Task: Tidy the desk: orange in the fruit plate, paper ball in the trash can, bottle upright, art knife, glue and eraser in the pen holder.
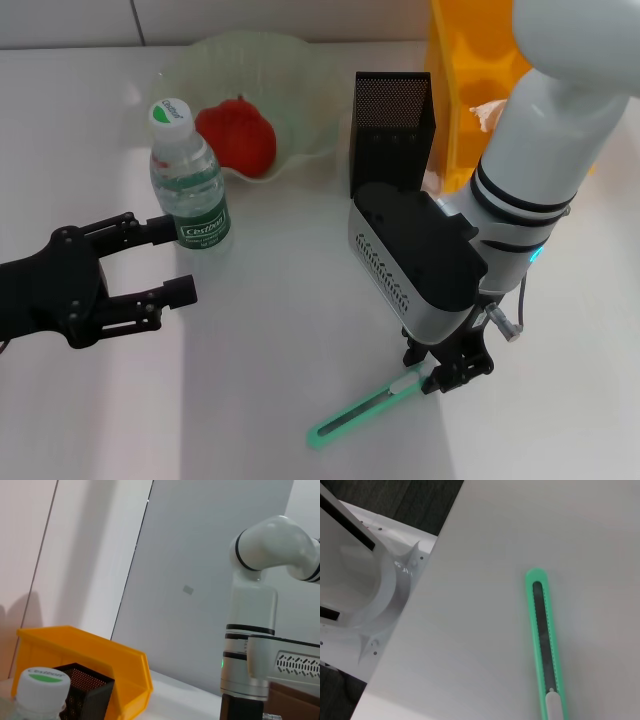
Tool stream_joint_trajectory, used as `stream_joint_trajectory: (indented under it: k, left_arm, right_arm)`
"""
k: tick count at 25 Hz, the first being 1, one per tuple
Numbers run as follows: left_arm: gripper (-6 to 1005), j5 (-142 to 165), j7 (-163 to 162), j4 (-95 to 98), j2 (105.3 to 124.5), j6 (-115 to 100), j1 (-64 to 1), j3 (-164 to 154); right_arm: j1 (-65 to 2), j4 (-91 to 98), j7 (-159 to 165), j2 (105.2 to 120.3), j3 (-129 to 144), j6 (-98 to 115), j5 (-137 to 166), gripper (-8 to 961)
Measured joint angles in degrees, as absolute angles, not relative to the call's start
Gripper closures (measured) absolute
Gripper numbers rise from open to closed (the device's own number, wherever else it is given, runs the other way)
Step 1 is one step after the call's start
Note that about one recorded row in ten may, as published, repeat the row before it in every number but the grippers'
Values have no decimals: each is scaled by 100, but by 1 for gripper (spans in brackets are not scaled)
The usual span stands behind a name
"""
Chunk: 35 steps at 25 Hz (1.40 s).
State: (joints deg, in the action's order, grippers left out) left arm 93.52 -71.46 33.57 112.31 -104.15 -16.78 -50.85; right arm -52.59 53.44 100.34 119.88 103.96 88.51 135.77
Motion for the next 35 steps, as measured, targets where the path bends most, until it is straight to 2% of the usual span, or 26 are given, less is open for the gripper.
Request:
stream_joint_trajectory:
  k: [12,16,23,35]
  left_arm:
    - [198,9349,-7146,3357,11213,-10421,-1686,-5071]
    - [198,9350,-7146,3357,11177,-10461,-1667,-5019]
    - [198,9359,-7412,3517,11048,-10990,-1665,-4992]
    - [199,9511,-7938,4074,10960,-11071,-1786,-4746]
  right_arm:
    - [-5336,5335,10198,11988,10358,8920,13570,785]
    - [-5231,5574,10206,11966,10065,9171,13569,785]
    - [-4796,6546,10282,11927,8977,9840,13728,784]
    - [-3788,7988,10571,11946,8201,10064,13621,785]
